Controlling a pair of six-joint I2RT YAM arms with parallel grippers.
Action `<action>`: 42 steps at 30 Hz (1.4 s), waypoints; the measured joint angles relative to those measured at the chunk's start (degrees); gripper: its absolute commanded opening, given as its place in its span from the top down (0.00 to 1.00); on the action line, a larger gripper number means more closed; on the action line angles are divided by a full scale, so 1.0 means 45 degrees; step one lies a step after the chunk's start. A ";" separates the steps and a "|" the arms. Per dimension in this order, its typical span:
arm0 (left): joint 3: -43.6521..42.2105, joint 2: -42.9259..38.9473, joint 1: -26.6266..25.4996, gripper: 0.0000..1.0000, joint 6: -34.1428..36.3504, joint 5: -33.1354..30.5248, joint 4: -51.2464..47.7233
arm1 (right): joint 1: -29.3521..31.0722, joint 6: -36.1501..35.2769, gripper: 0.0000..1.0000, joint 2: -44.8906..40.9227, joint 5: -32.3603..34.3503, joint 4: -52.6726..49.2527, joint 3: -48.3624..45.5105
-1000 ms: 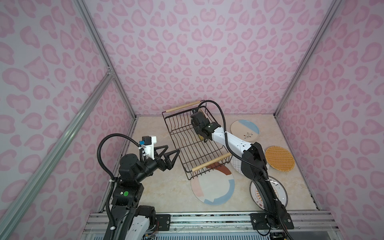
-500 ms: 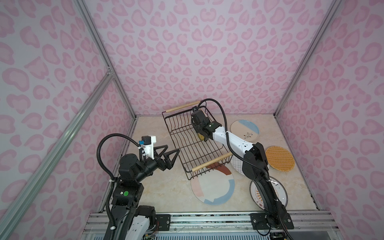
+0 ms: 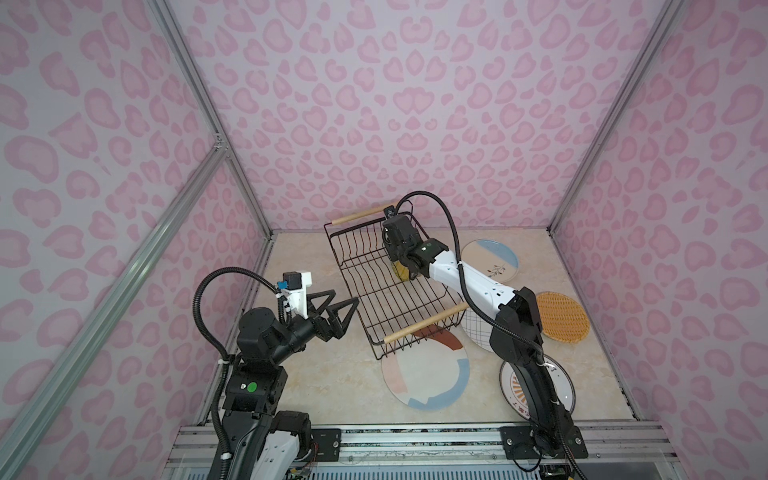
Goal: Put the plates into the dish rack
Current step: 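Press the bamboo tray down into the slots, then open the right gripper, then move both grippers onto the wire rack's side rails and close them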
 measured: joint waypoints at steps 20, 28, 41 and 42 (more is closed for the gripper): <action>0.0801 0.1778 -0.0131 0.09 0.0000 -0.2642 -0.1564 | -0.0131 0.0777 0.35 -0.6135 -0.0903 0.0597 -0.5153; 0.3225 0.6222 -0.1826 0.30 -0.1229 -0.6101 -0.3628 | -0.3055 0.2249 0.32 -0.7708 -0.2705 -0.0029 -0.7902; 0.5610 1.0302 -0.2302 0.42 -0.2851 -0.9141 -0.5081 | -0.3993 0.2642 0.42 -0.5226 -0.5173 -0.1156 -0.6946; 0.5780 1.0588 -0.2331 0.43 -0.2861 -0.9287 -0.5178 | -0.4002 0.2642 0.43 -0.5037 -0.5236 -0.1205 -0.6868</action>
